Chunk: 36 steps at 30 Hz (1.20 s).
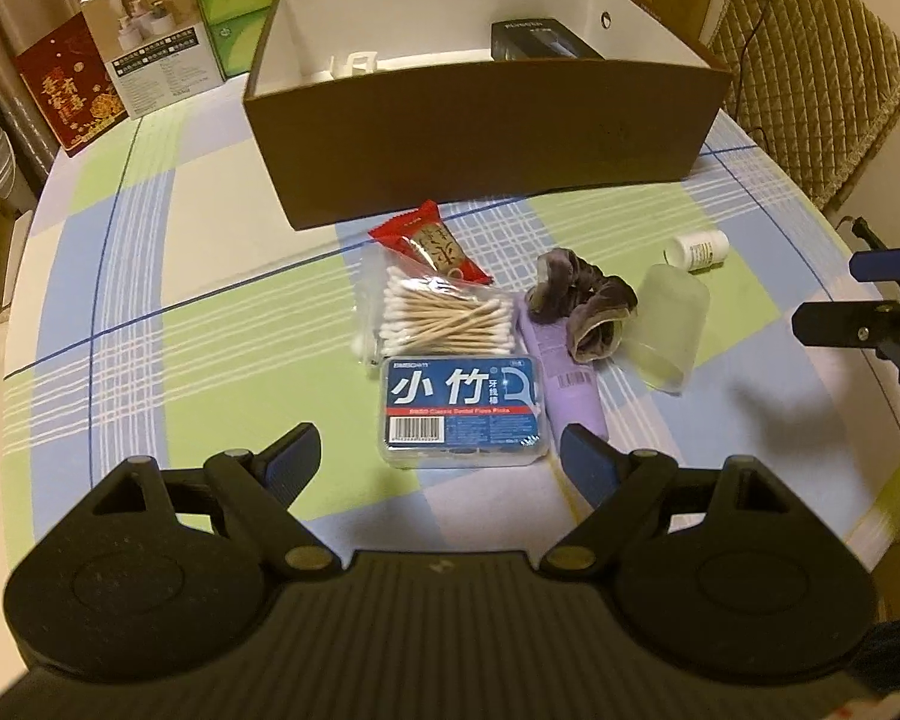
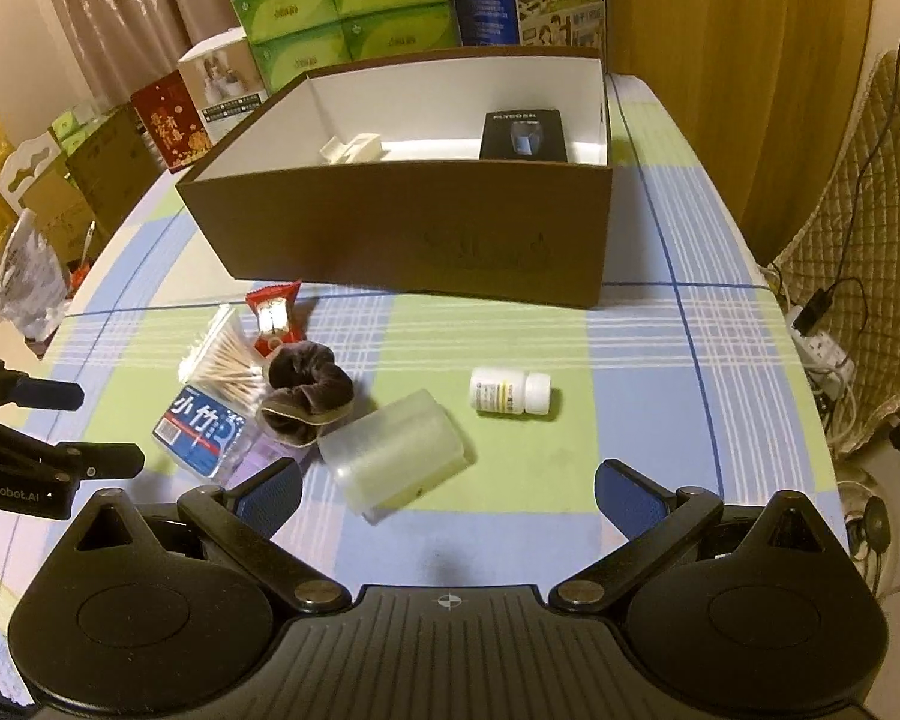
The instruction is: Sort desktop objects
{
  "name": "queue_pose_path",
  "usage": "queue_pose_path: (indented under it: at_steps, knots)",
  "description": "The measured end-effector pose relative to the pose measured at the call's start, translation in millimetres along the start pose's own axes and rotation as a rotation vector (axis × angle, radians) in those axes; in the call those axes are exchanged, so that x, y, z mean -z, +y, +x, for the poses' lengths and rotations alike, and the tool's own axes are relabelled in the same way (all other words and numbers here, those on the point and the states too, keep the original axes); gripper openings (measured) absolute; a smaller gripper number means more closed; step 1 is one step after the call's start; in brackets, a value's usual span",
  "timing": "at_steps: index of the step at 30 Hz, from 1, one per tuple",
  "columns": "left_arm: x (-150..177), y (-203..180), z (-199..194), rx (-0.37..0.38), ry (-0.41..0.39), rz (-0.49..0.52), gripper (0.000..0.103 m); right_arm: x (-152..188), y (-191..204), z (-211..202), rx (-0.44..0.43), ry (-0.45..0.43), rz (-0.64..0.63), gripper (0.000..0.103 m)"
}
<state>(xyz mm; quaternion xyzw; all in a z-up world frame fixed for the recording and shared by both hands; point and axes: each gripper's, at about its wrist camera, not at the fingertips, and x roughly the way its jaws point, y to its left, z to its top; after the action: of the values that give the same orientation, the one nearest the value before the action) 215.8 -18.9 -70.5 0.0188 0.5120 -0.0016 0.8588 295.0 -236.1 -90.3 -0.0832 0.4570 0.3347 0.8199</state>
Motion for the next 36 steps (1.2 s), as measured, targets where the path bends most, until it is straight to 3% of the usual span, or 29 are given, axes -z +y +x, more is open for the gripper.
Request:
queue_pose_path:
  at_steps: [22,28,36]
  knots:
    - [-11,-12,72,0.002,0.071,0.053,0.084,0,-16,38,-0.006,0.052,0.038,0.101]
    - [-9,-10,75,0.004,0.055,0.053,0.083,-1,-8,48,-0.079,0.059,-0.007,0.101]
    - [12,18,62,-0.025,0.061,0.011,0.083,-3,6,70,-0.161,0.087,-0.179,0.101]
